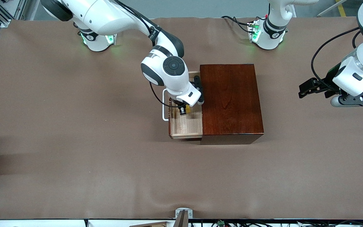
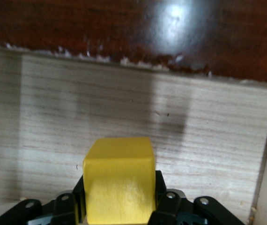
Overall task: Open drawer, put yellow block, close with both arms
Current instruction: 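Lower the cube into the drawer and open the right gripper, then withdraw the right gripper while the left gripper reaches toward the drawer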
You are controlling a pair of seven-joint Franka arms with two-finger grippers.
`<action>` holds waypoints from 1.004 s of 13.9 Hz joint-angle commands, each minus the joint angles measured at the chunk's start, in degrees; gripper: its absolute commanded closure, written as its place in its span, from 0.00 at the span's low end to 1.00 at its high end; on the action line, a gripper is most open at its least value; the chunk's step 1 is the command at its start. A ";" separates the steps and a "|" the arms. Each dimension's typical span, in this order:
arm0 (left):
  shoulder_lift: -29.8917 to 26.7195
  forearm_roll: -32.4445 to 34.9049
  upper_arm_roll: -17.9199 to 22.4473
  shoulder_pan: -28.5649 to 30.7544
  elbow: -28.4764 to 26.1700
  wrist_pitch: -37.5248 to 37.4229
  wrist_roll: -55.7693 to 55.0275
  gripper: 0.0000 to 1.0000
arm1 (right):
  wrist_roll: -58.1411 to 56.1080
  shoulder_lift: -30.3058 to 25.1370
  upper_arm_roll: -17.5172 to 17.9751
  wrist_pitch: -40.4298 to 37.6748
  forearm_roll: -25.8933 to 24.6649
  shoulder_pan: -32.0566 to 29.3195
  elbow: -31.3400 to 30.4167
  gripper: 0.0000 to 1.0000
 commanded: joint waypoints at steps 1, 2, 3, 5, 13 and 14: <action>0.28 0.20 -0.23 0.38 0.60 0.11 0.96 0.00 | -0.58 0.52 0.30 -0.03 -1.09 0.21 1.65 0.00; 0.20 0.20 -0.14 0.29 0.60 0.11 0.09 0.00 | -0.49 0.26 0.30 -0.11 -1.09 0.12 1.74 0.00; 0.19 0.20 -0.14 0.20 0.60 0.11 -0.01 0.00 | -0.06 -0.09 0.39 -0.55 -1.26 0.38 1.82 0.00; 0.19 0.20 -0.14 0.29 0.60 0.11 -0.01 0.00 | 0.03 -0.80 0.48 -0.73 -0.74 0.04 2.17 0.00; 0.37 0.20 -0.05 0.38 0.60 -0.42 -0.10 0.00 | 10.30 -6.50 0.56 -10.83 0.05 -1.36 4.28 0.00; 0.37 0.29 -0.05 0.38 0.60 -0.42 -0.18 0.00 | 12.23 -7.65 0.56 -12.49 -0.03 -2.94 4.20 0.00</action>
